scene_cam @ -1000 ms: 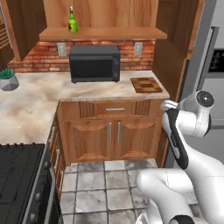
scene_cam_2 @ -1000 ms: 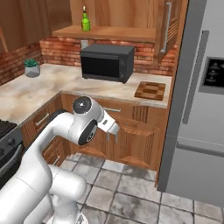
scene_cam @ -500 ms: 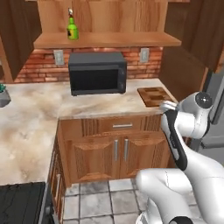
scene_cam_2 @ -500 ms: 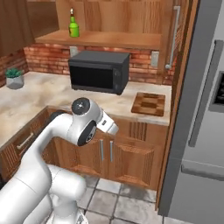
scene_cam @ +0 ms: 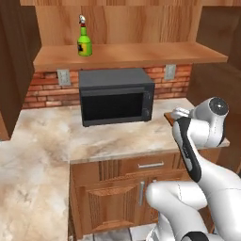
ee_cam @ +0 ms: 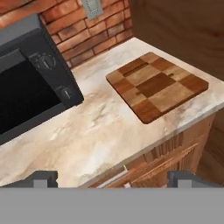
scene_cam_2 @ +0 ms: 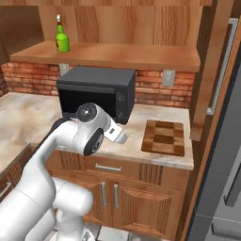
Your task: Move the cutting board and knife to the sink. Then move spray from the cabinet to the counter.
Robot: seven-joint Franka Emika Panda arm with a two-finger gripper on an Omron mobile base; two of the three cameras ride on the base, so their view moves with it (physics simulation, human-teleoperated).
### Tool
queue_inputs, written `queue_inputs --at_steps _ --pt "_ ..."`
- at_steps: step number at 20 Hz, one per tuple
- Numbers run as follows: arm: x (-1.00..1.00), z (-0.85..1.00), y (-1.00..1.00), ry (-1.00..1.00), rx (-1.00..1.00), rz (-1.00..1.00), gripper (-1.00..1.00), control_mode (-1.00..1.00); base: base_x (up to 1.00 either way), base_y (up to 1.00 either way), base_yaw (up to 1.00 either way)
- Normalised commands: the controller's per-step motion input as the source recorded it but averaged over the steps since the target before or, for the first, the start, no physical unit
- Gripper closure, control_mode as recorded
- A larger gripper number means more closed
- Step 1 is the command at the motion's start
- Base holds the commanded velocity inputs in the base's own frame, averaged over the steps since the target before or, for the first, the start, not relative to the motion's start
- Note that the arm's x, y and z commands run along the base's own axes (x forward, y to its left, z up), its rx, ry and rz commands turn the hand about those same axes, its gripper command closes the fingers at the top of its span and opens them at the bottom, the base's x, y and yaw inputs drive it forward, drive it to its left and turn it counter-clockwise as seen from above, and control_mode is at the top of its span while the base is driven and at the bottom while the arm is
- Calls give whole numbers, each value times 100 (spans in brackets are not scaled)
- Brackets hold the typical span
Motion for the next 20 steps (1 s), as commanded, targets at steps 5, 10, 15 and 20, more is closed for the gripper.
queue_inputs --at_steps 5,10,15,20 --pt "0 0 0 0 0 0 -100 100 73 3 -9" --pt "0 0 0 0 0 0 -100 100 26 -9 -8" --pt "0 0 0 0 0 0 -100 100 14 -1 -5" --pt "0 0 -12 2 0 0 -100 -100 3 -14 -4"
